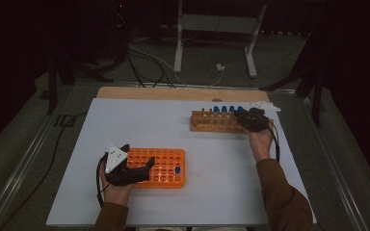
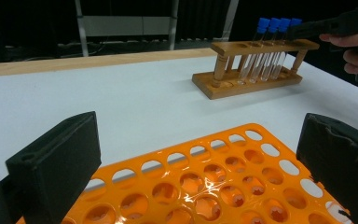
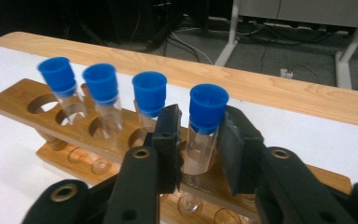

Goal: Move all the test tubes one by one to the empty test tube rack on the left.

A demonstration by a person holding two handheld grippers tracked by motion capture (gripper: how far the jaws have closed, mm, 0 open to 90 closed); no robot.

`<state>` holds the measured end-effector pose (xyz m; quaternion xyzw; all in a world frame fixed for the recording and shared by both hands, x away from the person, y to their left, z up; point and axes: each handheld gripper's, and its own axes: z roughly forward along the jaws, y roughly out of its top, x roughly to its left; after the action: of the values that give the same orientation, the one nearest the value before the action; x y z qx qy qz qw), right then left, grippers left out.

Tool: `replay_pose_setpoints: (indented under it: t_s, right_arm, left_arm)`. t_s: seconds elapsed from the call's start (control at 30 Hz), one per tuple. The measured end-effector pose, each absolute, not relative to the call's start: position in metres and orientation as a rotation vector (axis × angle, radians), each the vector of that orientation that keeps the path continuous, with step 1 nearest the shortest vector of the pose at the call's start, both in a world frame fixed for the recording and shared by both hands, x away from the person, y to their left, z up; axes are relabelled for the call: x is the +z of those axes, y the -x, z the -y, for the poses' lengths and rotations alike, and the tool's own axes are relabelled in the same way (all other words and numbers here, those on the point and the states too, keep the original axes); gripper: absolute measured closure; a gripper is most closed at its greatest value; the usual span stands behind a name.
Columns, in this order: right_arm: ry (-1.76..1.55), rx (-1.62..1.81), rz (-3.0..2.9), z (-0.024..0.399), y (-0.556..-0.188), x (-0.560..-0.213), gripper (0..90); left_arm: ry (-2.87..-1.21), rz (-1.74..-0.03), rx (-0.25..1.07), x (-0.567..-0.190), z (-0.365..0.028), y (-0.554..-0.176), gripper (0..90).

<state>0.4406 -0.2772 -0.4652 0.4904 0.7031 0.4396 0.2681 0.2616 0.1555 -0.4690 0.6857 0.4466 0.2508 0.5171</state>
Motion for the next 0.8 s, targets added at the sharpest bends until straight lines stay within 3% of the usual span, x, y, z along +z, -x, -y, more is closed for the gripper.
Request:
replay_pose_setpoints:
  t_s: [0.47,0.8]
  right_arm:
    - [-1.354,1.21,-1.86,0.277,-0.444,-0.468,77.1]
    - [-1.285,1.241,-1.82,0.28,-0.433,-0.445,77.3]
  left_arm:
    - [-1.648,-1.077,0.609,-0.47,-0.154,-0.261,0.7]
    - [-1.634,-1.078,0.589,-0.459,-0.151,-0.266,0.7]
